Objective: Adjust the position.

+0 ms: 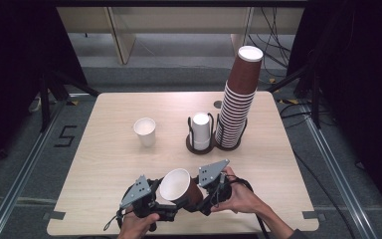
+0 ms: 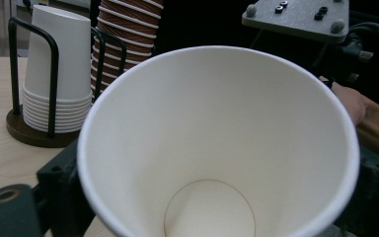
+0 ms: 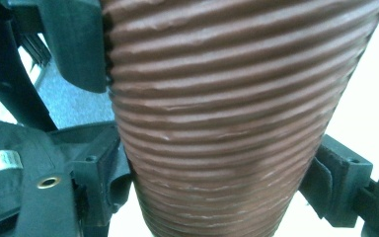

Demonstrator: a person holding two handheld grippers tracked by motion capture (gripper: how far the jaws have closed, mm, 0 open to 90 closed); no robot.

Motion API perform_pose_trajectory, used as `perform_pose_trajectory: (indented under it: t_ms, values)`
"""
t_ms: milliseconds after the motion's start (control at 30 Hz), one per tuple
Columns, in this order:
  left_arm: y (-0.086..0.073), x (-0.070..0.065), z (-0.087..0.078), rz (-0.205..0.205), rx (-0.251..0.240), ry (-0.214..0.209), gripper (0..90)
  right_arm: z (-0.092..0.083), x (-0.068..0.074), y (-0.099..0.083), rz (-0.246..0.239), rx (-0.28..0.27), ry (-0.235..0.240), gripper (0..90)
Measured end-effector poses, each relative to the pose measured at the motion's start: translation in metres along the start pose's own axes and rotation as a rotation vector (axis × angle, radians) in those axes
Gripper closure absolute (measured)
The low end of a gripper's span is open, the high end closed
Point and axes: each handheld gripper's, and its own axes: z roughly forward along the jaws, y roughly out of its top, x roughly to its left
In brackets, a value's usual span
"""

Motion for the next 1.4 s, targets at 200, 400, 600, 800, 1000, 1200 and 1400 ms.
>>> perform_pose_trajectory:
  t_ms: [200, 400, 600, 800, 1000, 1200, 1400]
  values:
    - [0.002, 0.0, -0.001, 0.021, -0.003, 0.011, 12.4, 0.001, -0.001, -0.004, 0.049, 0.007, 0.019, 18.0]
    - [0.012, 0.007, -0.009, 0.073, 0.026, 0.095, 13.0, -0.011, -0.006, -0.015, 0.082, 0.031, -0.038, 17.2]
    - [0.02, 0.017, -0.018, 0.189, 0.093, 0.244, 13.0, -0.031, -0.011, -0.028, 0.116, 0.05, -0.135, 18.1]
    - [0.026, 0.032, -0.028, 0.219, 0.13, 0.362, 13.0, -0.047, -0.012, -0.042, 0.158, 0.051, -0.192, 18.9]
    - [0.026, 0.046, -0.036, 0.204, 0.165, 0.453, 12.9, -0.058, -0.013, -0.055, 0.191, 0.07, -0.231, 19.3]
    - [0.026, 0.059, -0.043, 0.18, 0.168, 0.509, 12.8, -0.064, -0.014, -0.063, 0.207, 0.077, -0.259, 19.0]
    - [0.027, 0.067, -0.047, 0.163, 0.17, 0.548, 12.8, -0.069, -0.011, -0.07, 0.226, 0.088, -0.275, 18.9]
